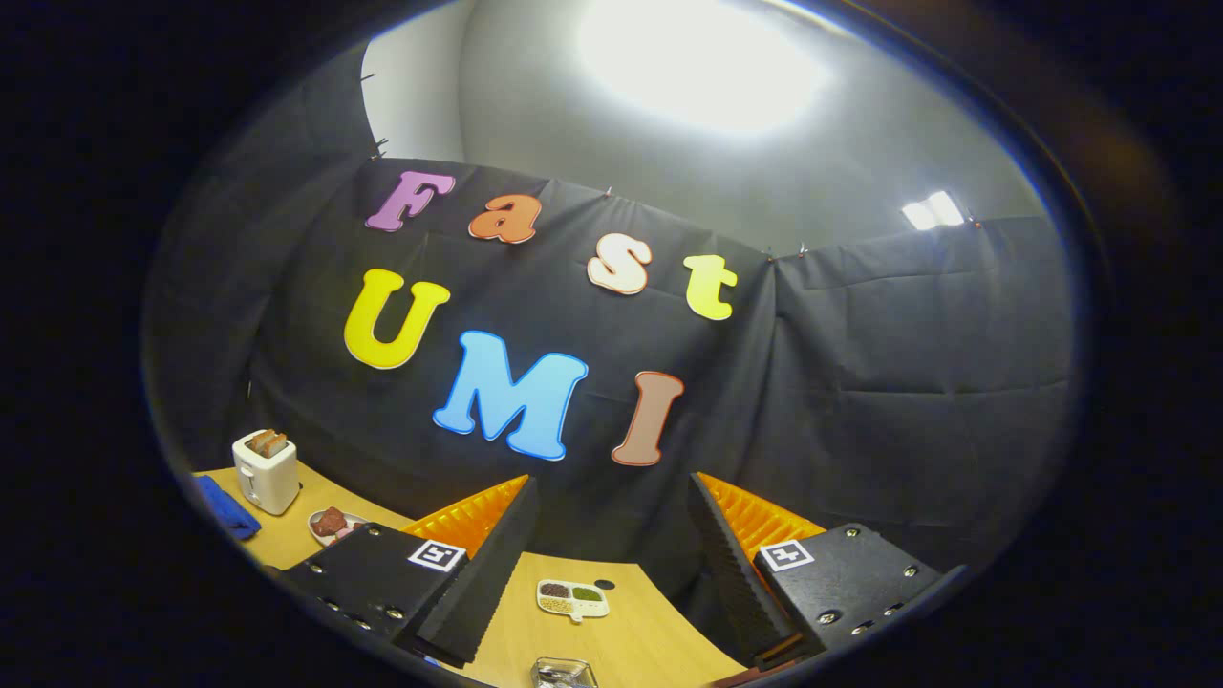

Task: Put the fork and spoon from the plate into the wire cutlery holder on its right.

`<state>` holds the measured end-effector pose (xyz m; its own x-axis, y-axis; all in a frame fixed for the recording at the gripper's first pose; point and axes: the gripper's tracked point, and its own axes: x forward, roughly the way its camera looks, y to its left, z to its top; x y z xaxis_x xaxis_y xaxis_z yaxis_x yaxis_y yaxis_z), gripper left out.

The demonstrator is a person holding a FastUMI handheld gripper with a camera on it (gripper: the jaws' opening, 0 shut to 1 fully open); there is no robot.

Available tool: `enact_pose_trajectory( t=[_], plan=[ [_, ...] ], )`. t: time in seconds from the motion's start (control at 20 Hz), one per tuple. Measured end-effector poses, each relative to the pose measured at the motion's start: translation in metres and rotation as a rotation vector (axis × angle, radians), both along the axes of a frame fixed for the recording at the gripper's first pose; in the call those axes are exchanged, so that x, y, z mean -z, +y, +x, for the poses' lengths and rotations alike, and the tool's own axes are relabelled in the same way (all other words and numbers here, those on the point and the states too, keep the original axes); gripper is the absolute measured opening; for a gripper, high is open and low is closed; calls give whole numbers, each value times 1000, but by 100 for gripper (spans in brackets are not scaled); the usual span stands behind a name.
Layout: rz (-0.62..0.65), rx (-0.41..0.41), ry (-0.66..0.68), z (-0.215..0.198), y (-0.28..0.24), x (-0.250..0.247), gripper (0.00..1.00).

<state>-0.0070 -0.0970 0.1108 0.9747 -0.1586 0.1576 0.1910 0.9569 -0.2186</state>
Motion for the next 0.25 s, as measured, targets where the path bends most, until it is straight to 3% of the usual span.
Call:
enact_pose_trajectory(
  t=[0.15, 0.25],
  plan=[
    [90, -47, 70, 8, -14, 36, 96],
    [70, 6, 175, -9, -55, 63, 97]
  ],
)
